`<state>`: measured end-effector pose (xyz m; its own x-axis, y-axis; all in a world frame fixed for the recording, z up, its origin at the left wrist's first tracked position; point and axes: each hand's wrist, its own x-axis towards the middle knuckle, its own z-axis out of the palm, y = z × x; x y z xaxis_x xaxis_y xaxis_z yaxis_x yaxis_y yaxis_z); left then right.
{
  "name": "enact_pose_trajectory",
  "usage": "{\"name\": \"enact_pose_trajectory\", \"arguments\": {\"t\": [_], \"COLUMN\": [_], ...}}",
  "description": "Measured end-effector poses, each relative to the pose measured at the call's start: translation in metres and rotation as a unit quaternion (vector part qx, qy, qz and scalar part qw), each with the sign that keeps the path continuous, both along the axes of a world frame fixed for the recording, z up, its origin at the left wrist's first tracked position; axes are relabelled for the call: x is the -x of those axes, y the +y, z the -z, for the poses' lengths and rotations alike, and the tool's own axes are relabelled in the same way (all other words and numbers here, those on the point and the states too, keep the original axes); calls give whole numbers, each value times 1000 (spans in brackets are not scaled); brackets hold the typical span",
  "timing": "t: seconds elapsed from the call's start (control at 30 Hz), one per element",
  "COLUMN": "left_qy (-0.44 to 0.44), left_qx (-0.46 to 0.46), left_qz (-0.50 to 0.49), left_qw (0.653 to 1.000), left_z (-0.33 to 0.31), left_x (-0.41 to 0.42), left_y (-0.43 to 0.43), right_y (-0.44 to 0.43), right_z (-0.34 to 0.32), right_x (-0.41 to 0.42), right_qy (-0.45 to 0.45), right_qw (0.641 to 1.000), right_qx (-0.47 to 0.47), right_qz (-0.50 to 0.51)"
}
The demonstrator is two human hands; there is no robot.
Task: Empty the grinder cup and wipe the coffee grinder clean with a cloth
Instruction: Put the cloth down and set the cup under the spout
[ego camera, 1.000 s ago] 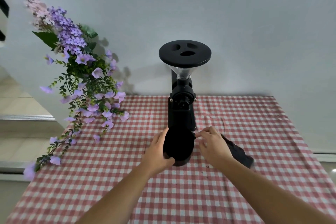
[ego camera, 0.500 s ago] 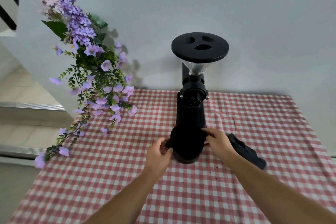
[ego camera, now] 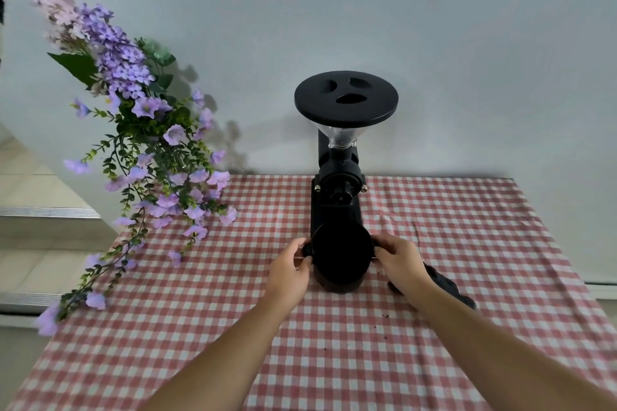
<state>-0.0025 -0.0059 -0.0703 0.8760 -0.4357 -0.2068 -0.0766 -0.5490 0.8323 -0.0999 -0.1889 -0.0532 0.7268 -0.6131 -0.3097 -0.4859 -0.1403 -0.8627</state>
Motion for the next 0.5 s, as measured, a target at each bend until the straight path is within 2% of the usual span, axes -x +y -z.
{"name": "enact_pose_trajectory", "arguments": {"t": [0.5], "left_qy": [-21], "left_qx": [-25], "left_qz": [6], "left_qw": [999], "left_z": [6], "left_x": [-8], "left_y": [-2], "right_y": [1], "right_z": [7], "right_x": [5], "right_qy": [34], "right_qw": [999], "right_qx": [0], "right_qz": [-18]}}
